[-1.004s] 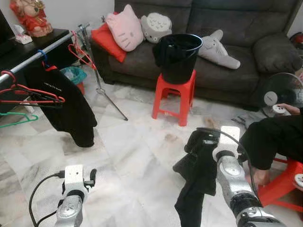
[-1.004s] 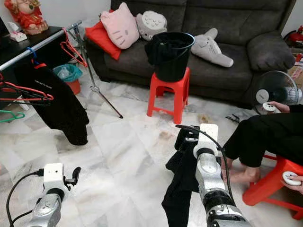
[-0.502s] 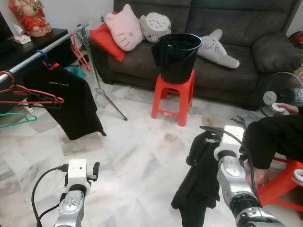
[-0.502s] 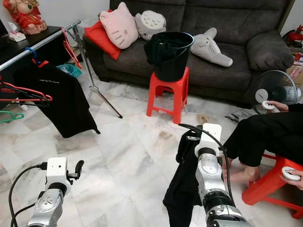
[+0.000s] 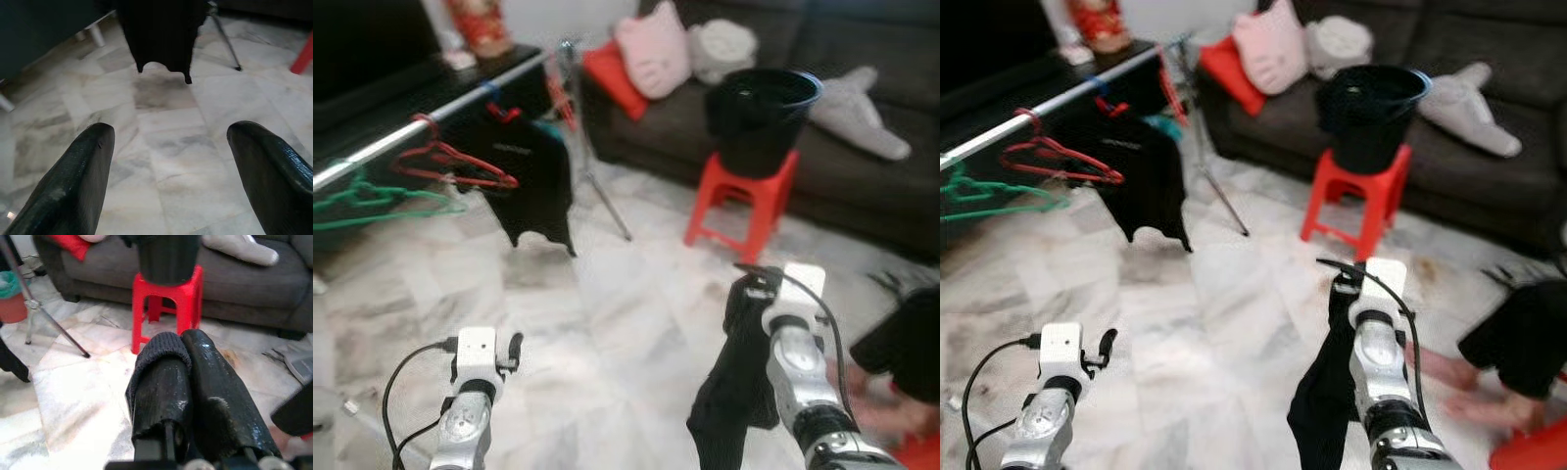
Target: Hang hanger
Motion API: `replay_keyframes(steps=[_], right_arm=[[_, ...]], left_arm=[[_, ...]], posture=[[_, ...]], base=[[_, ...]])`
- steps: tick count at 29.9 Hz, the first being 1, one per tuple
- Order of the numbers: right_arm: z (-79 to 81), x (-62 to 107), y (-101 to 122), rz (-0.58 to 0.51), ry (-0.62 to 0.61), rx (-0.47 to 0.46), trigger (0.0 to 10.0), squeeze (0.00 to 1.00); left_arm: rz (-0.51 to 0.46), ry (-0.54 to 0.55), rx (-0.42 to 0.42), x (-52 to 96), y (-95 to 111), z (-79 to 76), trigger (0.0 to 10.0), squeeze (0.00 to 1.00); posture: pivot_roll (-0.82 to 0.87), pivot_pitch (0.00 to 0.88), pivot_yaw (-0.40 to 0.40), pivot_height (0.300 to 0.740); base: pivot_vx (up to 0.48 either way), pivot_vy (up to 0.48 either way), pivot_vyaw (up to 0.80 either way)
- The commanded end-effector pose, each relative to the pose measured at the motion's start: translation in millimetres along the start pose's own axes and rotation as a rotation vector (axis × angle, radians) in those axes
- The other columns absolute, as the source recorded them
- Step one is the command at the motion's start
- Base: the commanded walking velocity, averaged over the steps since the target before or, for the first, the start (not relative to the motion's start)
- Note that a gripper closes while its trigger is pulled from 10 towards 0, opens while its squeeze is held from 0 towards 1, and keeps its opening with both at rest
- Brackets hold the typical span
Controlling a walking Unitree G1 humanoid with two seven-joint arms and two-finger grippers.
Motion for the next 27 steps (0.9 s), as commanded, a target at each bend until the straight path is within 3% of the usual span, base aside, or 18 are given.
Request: replay_keyframes(steps=[1, 8, 22, 27], right_arm=[[5.8, -3.9, 11.5, -0.045, 0.009, -0.035, 10.0, 0.00], [4.2, -6.2, 15.7, -0.057, 0.001, -0.015, 10.0, 0.00], [5.0, -8.0, 18.1, -0.061, 0.001, -0.008, 10.0, 0.00], [3.5, -9.4, 20.8, -0.067, -0.002, -0.012, 10.0, 0.00]], left_arm=[[-0.006, 0.016, -0.002, -1.5, 2.4, 3.2, 10.0, 0.00], [-0.009, 0.020, 0.002, -3.0, 4.7, 3.2, 10.0, 0.00], [-0.013, 0.023, 0.008, -5.2, 7.5, 2.6, 10.0, 0.00], [-0.013, 0.021, 0.007, -5.8, 8.3, 2.6, 10.0, 0.00]], posture=[[0.00, 0.000, 0.020, 0.728], [0.00, 0.000, 0.019, 0.728], [0.00, 0.000, 0.020, 0.728], [0.00, 0.000, 0.024, 0.728]], base=[[0.000, -0.251, 0.00], [0.000, -0.261, 0.00], [0.000, -0.272, 0.73], [0.000, -0.269, 0.00]])
Point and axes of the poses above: a point about 5 cm out from each wrist's last joint towards the gripper, its own x axis pointing back from the gripper into the wrist, its own y axis along the axis of the wrist's last joint, z = x × y, the point moved 2 cm from there along -x, pointing out of the wrist towards the gripper, and after that the axes turned 8 degrees about -x, right-handed, at the moved point
